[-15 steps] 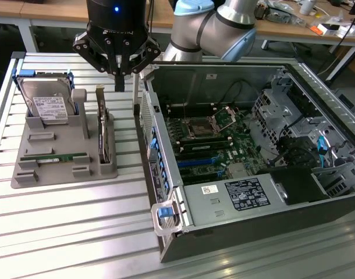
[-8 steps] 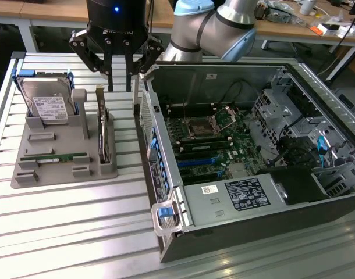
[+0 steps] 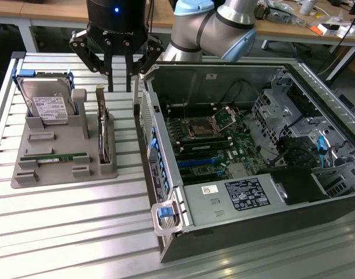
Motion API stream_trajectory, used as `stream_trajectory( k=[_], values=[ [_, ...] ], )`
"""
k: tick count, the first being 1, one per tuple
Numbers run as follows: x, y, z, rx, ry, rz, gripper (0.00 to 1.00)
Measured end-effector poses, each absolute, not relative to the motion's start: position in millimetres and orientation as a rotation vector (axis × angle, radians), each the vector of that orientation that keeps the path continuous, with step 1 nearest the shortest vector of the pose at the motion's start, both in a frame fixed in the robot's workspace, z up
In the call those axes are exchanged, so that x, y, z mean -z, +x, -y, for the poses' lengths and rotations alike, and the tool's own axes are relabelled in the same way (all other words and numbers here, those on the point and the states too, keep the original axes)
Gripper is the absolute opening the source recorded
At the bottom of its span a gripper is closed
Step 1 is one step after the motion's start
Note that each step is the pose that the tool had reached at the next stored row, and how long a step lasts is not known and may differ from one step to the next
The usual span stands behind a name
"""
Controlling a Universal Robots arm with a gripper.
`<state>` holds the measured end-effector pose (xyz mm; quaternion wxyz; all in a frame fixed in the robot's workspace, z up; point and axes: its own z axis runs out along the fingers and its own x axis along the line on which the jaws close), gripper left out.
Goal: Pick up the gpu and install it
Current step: 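Pick up the gpu and move the gpu toward the slot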
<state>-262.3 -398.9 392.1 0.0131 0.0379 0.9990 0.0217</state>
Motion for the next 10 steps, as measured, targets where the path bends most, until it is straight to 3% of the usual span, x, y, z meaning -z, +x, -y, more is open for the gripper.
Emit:
stream_trajectory(
  k=[10],
  values=[
    [-389.3, -262.5, 399.0, -0.068, 0.118, -3.113, 0.36]
  ],
)
